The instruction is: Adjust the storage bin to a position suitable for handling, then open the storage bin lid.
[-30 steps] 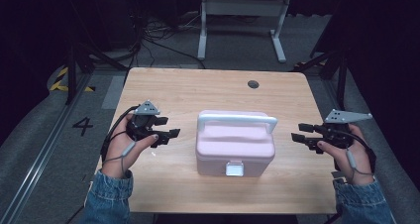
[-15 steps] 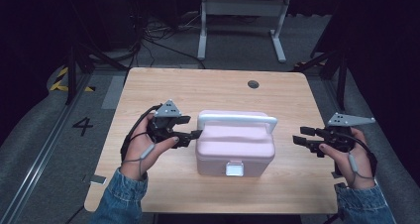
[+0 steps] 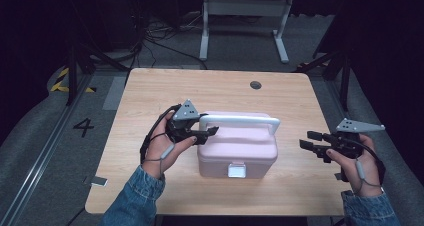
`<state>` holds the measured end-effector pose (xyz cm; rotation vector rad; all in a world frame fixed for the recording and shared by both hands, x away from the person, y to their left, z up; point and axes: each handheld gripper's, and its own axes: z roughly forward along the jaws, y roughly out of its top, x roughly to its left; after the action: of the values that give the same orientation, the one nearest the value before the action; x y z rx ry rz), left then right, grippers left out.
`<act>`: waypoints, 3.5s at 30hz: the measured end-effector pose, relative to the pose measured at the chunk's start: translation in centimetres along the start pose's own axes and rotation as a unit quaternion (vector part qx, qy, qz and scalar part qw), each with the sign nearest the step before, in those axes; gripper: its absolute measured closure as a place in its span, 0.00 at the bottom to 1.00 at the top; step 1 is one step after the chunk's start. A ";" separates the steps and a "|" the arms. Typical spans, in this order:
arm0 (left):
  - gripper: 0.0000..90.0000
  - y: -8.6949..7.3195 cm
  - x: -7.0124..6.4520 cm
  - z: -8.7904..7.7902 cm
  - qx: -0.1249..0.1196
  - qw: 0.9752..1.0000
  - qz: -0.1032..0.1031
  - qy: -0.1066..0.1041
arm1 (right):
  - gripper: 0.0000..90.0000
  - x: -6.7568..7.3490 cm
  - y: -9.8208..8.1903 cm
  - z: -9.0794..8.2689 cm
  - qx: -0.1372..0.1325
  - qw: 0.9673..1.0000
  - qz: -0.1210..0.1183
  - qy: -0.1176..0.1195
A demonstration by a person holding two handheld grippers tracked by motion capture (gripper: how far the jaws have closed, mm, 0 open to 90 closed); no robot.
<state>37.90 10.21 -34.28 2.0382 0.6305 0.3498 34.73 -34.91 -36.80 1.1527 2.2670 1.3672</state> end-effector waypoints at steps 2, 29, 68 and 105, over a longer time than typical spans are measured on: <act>0.65 0.1 0.0 -0.2 -0.005 1.000 0.002 0.005 | 0.51 0.0 0.0 -0.2 -0.010 1.000 0.003 -0.004; 0.77 3.3 3.1 -0.2 -0.057 0.998 -0.032 -0.006 | 0.54 0.2 -1.2 -3.0 -0.077 0.996 0.033 -0.007; 0.73 6.4 5.6 0.8 -0.024 0.998 -0.061 0.018 | 1.00 5.6 4.3 1.1 -0.074 0.990 -0.098 0.072; 0.45 2.3 2.6 -6.9 -0.047 0.999 -0.001 -0.016 | 1.00 6.3 4.8 3.1 -0.104 0.986 -0.080 0.104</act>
<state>37.41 15.61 -28.72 1.9493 0.5864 0.3390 34.75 -27.10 -33.38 0.7755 2.2279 1.6775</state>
